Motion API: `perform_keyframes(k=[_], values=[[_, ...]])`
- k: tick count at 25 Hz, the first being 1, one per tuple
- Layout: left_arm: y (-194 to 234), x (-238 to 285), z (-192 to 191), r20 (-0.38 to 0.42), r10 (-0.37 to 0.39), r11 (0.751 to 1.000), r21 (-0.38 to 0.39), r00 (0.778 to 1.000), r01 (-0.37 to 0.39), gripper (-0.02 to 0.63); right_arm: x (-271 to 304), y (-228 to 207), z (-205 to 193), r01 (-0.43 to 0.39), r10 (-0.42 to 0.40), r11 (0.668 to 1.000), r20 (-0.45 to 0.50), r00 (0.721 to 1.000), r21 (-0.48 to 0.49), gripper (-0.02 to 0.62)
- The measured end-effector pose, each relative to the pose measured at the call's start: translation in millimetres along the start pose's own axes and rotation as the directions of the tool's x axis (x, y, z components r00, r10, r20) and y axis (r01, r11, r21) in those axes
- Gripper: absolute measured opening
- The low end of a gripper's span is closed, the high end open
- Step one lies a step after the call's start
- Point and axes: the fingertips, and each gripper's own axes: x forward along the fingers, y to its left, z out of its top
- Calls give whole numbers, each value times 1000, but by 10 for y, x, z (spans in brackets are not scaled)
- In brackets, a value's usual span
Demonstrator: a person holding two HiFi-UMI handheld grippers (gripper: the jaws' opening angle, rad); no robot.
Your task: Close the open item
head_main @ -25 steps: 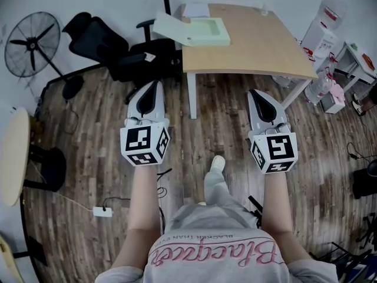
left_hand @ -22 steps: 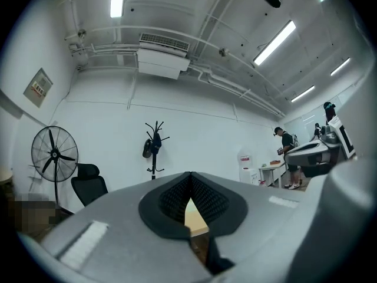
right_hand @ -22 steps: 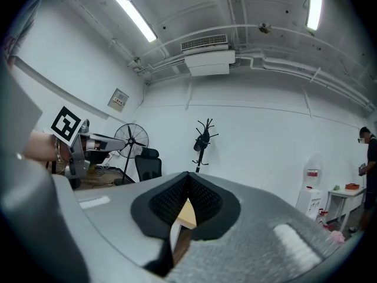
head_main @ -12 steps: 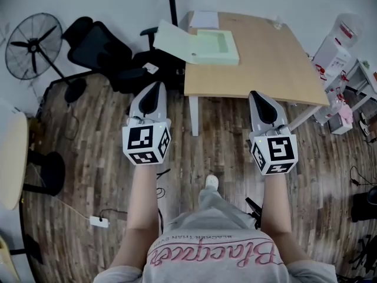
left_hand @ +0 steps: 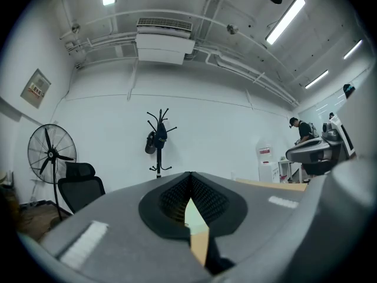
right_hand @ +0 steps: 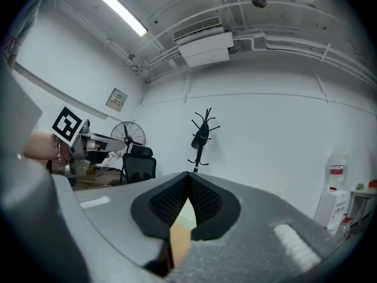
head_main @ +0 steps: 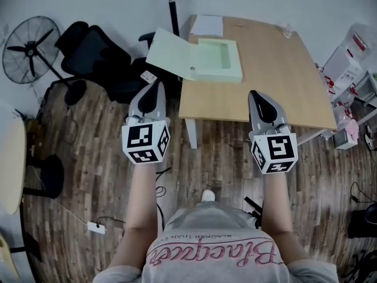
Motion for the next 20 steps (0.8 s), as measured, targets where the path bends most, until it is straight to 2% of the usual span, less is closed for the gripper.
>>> perform_keyframes(k=[10,16,20], values=[[180,587,-132,-9,56,998,-8,998,-56,12,614,-380,-125,-28,28,999,5,1000,16,2],[510,936,-296,-27,93,995,-31,995,-94,12,1030,-407,-260,-50,50,999,-18,999,4,2],[783,1249,-399,-38,115,992,-44,993,-117,12,1377,-580,-304,-28,28,1000,-30,999,12,2]])
